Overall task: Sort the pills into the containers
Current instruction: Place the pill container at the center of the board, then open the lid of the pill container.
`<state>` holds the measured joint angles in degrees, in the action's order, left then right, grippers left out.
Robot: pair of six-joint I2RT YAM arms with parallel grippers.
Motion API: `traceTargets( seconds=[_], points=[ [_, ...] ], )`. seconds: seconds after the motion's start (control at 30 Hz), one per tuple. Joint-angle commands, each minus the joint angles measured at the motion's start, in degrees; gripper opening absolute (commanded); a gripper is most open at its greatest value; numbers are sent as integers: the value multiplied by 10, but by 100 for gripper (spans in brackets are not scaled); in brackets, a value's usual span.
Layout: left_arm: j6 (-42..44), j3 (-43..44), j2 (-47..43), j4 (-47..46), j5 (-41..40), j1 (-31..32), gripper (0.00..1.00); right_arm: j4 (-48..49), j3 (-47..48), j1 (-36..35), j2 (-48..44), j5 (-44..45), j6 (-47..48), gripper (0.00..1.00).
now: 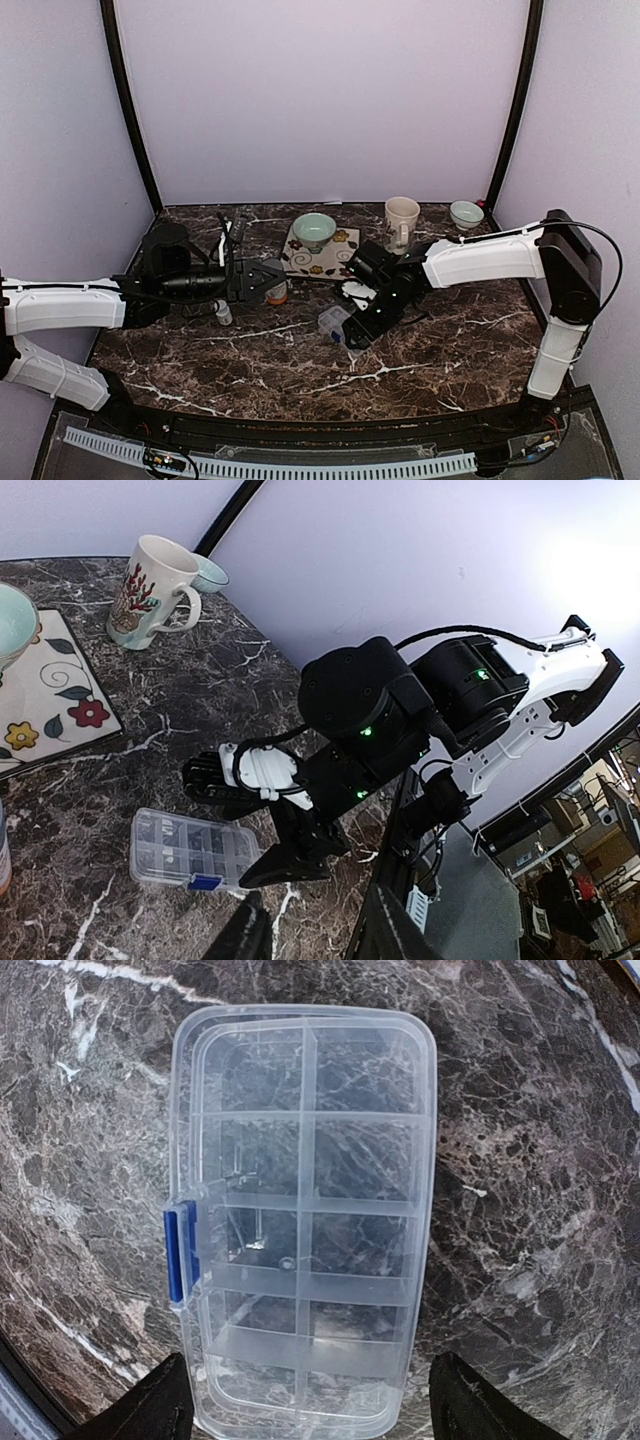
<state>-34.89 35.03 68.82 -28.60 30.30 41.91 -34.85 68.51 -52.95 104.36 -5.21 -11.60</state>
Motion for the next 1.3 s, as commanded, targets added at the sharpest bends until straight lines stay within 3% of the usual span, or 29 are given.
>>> traceTargets(
  seconds=[0.0,0.47,0.97,1.27],
  points=[
    [0,-13,-15,-7,-8,0,36,-5,9,0,-15,19,3,81],
    [4,-35,-30,6,-16,1,36,7,9,-39,6,72,6,81],
    [5,-43,-19,5,-12,9,36,11,3,-33,-4,54,9,60],
    [37,-30,17,37,-29,42,36,25,-6,-13,-42,-13,11,58]
  ],
)
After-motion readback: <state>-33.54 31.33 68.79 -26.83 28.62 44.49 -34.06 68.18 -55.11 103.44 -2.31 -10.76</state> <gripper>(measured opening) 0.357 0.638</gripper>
